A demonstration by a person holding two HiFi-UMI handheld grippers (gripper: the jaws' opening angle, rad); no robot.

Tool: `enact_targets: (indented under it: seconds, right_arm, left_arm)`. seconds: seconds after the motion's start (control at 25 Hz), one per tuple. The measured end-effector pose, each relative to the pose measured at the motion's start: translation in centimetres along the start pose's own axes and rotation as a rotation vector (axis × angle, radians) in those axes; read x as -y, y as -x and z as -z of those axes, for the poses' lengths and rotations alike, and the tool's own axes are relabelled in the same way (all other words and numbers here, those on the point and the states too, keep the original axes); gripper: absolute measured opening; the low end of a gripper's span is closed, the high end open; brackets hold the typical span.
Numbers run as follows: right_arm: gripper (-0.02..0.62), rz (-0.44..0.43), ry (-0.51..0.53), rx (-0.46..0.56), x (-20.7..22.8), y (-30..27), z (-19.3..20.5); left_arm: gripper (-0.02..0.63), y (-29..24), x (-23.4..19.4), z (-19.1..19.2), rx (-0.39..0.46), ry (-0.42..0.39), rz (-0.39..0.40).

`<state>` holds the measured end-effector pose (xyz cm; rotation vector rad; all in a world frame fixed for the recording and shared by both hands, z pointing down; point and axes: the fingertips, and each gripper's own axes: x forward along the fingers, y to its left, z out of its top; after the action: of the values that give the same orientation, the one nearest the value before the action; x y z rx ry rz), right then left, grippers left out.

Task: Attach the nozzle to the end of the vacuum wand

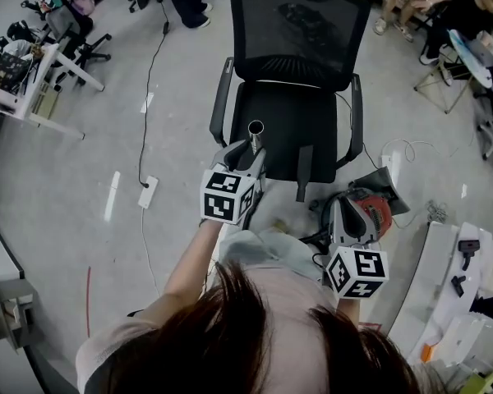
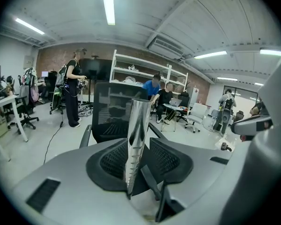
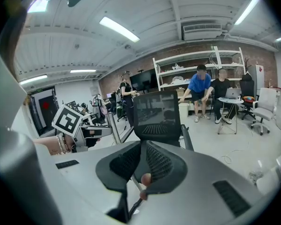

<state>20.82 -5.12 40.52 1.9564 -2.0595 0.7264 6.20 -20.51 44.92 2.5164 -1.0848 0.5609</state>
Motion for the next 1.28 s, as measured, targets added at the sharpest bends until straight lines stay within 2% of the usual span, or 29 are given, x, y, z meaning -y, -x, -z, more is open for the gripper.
enact_targets:
  seconds: [0.44,0.8,1.12,1.28]
  right_arm:
    - [0.029,0.019,-0.01,-0.012,1.1,-0.2,0.6]
    - [0.029,0.026,-0.027,-0.019,1.7,0.0,1.1]
    - [0.029,0.012,-0.037,-0.028,2.1,-0.1,1.7]
    - [0.031,-0.023,-0.049,-0.042,2.4,-0.6,2.0]
  left_arm:
    - [0.137,-2.9,-0.7,1.3,-0.051,-0.013,-0.014]
    - [0.144,-4.4,-0.8,1.2,-0.053,-0.021,-0.025]
    - [0.146,-5.3,-0.8,1.4,-0.054,-0.044,-0.059]
    - [0.153,-5.3,-1.0,1.3,-0.038,-0.047,-0.071]
